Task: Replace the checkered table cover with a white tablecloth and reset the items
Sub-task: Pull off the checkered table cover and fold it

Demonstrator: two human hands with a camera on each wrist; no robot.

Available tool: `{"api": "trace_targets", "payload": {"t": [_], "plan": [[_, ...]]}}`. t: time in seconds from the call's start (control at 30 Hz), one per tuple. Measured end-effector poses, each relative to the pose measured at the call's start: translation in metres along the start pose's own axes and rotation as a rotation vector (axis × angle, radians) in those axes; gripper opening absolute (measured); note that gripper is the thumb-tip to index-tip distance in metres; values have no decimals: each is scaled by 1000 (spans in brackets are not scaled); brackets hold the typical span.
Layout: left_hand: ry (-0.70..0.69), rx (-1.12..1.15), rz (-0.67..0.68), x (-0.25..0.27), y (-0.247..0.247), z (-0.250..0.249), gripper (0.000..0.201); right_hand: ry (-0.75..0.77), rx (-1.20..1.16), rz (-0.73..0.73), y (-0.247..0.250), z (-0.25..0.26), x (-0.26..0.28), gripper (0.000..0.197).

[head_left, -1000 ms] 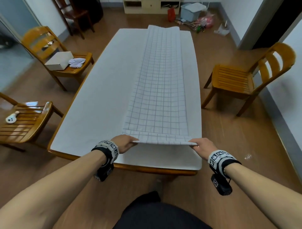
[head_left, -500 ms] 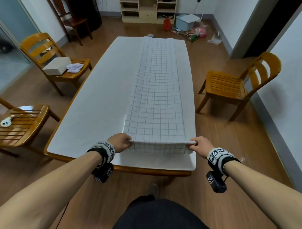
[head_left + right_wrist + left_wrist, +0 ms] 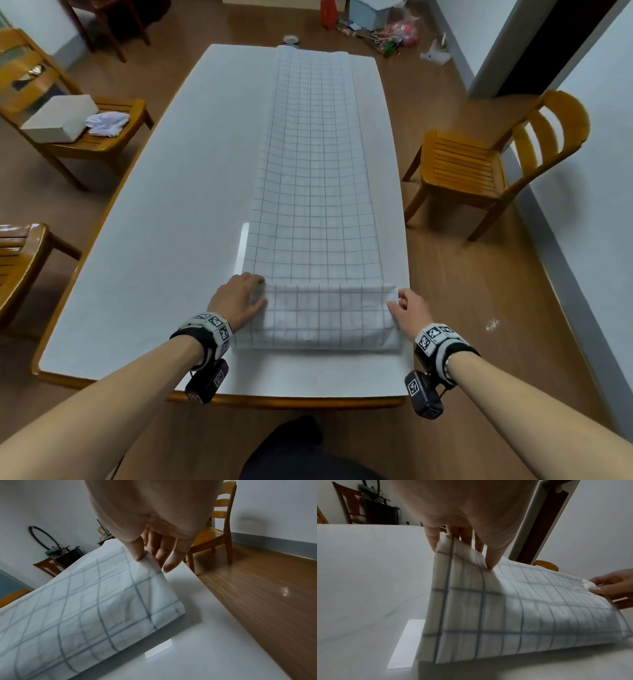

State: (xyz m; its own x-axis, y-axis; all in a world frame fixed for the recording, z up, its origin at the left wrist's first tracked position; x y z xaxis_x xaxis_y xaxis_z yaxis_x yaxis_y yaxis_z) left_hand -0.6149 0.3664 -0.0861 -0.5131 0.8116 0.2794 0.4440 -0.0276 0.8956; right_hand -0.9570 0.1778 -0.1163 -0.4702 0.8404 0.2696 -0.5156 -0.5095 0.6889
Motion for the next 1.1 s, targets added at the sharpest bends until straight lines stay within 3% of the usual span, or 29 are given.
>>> {"api": "trace_targets", "payload": {"t": [0.1, 0.4, 0.63, 0.73, 0.8, 0.87, 0.93, 1.03, 1.1], "plan": [[-57, -2, -61, -7, -11, 3, 52, -39, -19, -69, -11, -9, -11, 27], [-88, -126, 77, -4, -63, 22, 50, -79, 22, -43, -32, -24, -39, 16], [-46, -101, 86, -2, -64, 21, 47, -29, 131, -11, -29, -13, -43, 35], [-59, -120, 87, 0, -59, 22, 38, -36, 193, -7, -25, -6, -41, 23], [-100, -159, 76, 3, -55, 19, 32, -17, 174, -35, -21, -2, -34, 36], [-148, -242, 72, 9, -54, 15, 42, 82, 209, -58, -19, 3, -24, 58], [-165, -358, 126, 19, -56, 14, 63, 219, 325, -16, -23, 10, -12, 67], [-124, -488, 297, 28, -58, 17, 86, 417, 551, 199, -38, 20, 5, 68], [-117, -543, 380, 31, -59, 18, 95, 455, 623, 375, -48, 19, 16, 75]]}}
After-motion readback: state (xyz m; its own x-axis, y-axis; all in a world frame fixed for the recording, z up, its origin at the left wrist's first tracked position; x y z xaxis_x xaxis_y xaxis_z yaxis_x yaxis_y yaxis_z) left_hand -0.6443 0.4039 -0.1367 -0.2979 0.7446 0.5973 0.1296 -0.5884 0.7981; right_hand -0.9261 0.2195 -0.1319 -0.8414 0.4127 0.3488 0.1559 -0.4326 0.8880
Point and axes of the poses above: each hand's wrist, its own x-axis away from the middle knuckle, its own y-axis out of the back of the hand, z = x × y, the point moved 5 cm from there along -x, towards the middle knuckle, and after that the axes turned 14 degrees about y, right-handed, at the moved point
